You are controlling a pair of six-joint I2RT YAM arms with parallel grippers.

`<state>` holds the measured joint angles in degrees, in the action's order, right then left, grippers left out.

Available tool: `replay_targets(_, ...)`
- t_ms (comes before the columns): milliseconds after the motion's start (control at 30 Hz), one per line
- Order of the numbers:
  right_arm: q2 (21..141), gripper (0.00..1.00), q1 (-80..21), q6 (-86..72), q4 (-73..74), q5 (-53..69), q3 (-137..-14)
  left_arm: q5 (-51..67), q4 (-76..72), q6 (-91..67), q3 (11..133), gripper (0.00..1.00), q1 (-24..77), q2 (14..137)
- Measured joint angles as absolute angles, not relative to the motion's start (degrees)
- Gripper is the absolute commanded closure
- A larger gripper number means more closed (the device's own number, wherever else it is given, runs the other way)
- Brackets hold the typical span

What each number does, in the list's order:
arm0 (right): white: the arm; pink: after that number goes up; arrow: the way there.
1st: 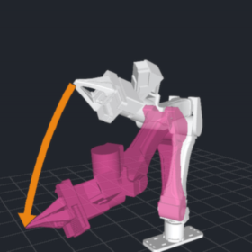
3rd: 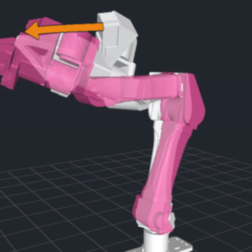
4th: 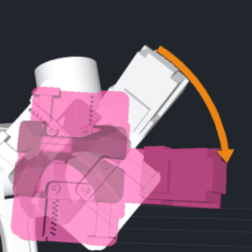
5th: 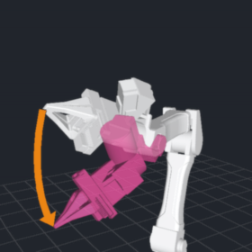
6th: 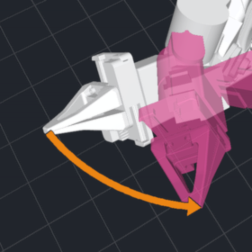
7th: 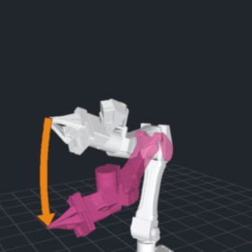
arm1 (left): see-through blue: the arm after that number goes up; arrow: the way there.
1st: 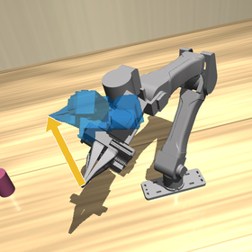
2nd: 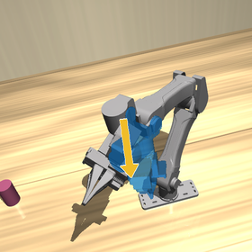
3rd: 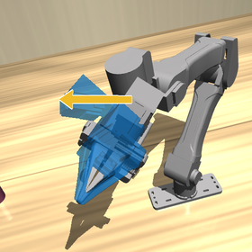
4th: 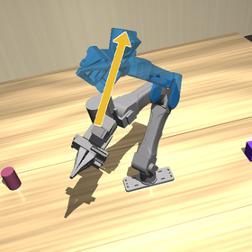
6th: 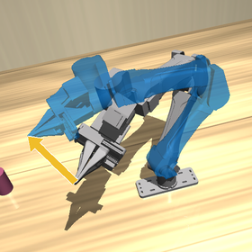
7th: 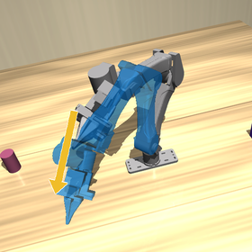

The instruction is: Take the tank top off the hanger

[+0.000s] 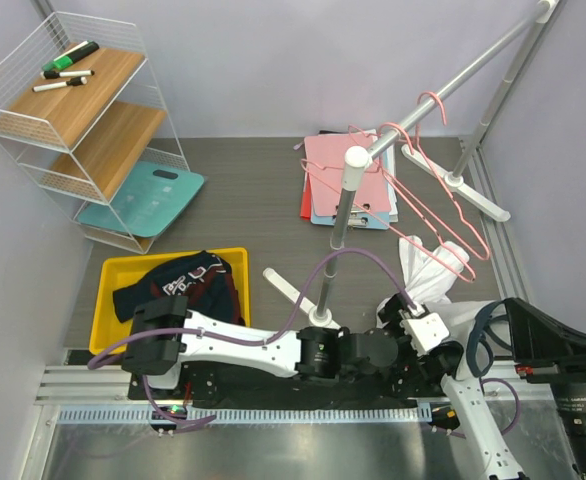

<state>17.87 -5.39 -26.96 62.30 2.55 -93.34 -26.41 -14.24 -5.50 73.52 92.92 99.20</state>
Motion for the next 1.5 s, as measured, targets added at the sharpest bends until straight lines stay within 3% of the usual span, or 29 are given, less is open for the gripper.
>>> replay_targets(67,17.87,0.99,-5.69,-27.22,62.33,2.66,-93.62,-26.59,-14.26,-5.69,75.31,0.03,92.60,100.53)
replay_targets(167,17.87,0.99,-6.31,-27.66,62.37,2.76,-94.17,-27.22,-13.93,-5.96,76.99,0.23,92.27,101.93)
replay_targets(200,17.87,0.99,-6.63,-27.92,62.39,2.76,-94.45,-27.44,-13.85,-6.09,77.38,0.41,92.20,102.28)
replay_targets(267,17.87,0.99,-7.18,-28.34,62.41,2.81,-95.02,-27.97,-13.54,-6.48,78.30,0.56,92.12,103.04)
replay_targets(300,17.87,0.99,-7.46,-28.49,62.41,2.81,-95.29,-28.16,-13.32,-6.63,78.54,0.73,92.05,103.24)
replay_targets(400,17.74,0.99,-8.19,-28.69,62.39,2.63,-95.64,-28.51,-12.88,-7.09,78.61,1.00,92.03,103.22)
replay_targets(500,17.30,0.95,-8.97,-28.67,62.48,2.00,-95.22,-28.47,-11.16,-7.33,78.61,1.00,92.05,102.67)
replay_targets(667,16.19,0.68,-9.78,-28.47,62.30,-0.54,-93.47,-27.83,-5.50,-7.46,77.76,1.00,92.62,98.17)
replay_targets(800,16.01,0.56,-9.80,-27.73,62.13,-2.17,-92.25,-28.71,-0.75,-7.55,76.60,1.00,94.26,92.09)
replay_targets(967,15.97,0.51,-9.80,-26.74,61.63,-3.70,-90.63,-30.72,4.75,-9.26,73.49,1.00,95.44,83.07)
replay_targets(1333,15.64,0.51,-9.82,-25.54,58.17,-5.23,-83.40,-39.97,17.19,-14.63,60.90,1.00,95.44,62.48)
replay_targets(1500,15.62,0.50,-9.82,-25.50,56.62,-4.97,-80.64,-41.30,23.90,-16.64,59.96,1.00,89.82,59.31)
